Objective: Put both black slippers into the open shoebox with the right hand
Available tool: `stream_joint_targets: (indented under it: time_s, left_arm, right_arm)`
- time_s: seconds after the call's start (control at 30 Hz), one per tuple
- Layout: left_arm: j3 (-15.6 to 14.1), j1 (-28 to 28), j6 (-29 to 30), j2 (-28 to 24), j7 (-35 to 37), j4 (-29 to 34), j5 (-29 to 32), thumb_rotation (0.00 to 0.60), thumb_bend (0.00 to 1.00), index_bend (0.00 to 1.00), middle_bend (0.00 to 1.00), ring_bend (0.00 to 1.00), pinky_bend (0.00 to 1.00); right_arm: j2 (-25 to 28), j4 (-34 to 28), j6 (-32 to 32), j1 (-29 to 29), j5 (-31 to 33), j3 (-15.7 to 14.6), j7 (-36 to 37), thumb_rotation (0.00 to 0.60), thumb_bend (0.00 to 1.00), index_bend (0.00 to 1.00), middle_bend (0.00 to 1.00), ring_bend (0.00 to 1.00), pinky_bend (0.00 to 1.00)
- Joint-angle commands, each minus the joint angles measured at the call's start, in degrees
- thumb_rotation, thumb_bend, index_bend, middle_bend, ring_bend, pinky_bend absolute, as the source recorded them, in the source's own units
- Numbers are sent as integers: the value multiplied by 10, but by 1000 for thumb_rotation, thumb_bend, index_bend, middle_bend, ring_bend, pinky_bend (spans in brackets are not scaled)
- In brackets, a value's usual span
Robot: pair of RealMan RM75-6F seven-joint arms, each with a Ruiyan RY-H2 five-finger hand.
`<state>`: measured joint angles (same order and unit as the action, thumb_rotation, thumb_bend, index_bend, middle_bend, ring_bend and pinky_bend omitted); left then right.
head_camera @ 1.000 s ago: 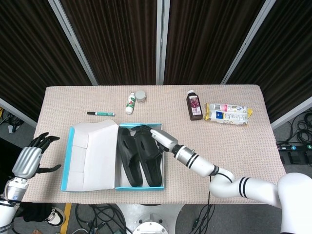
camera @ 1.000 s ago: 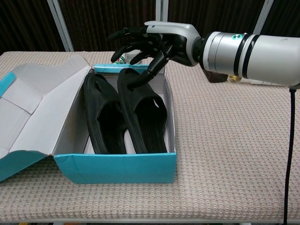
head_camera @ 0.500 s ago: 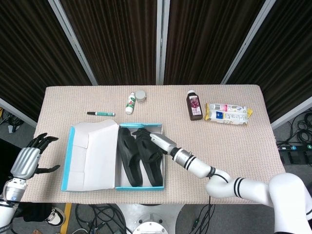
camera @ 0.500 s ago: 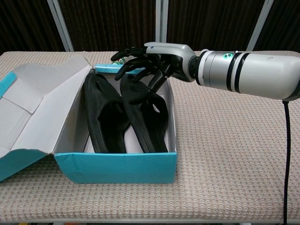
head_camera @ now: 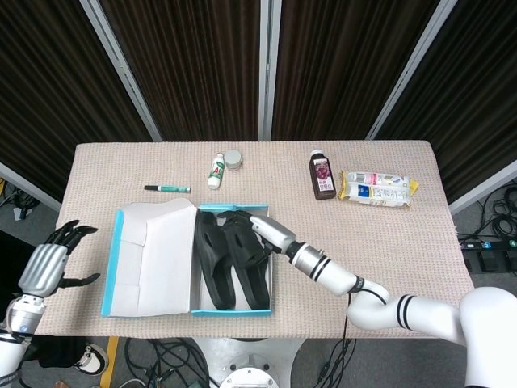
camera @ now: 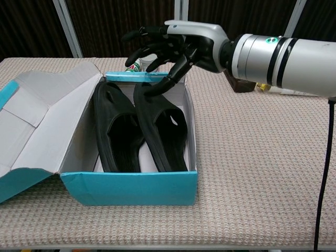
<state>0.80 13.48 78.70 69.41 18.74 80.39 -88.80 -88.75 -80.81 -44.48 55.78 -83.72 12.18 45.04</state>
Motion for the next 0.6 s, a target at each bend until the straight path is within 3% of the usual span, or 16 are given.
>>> stream_joint_targets:
  time_s: [0.03,0.3,0.43,0.6]
  left_arm:
    - [1,1,1,0,-2,1,0,600,3,207,210,91,179]
    - [6,1,4,0,-6,2,4,600,2,207,210,90,179]
    - [10,1,7,1,-5,4,6,600,3,207,210,90,179]
    - [11,4,9,2,-23,3,1,600,2,207,210,90,179]
  right_arm:
    - [31,-18,-45,-21,-9,2,-80,600,0,111,253,80,197]
    - [66,-26,-232,-122,2,-5,-418,600,44,109,197,14,147]
    - [98,-73,-317,-201,49,-21,-577,600,203,109,149,0,95]
    - [152,-123,-363,-279,82,-60,-649,600,251,112,60,0,3]
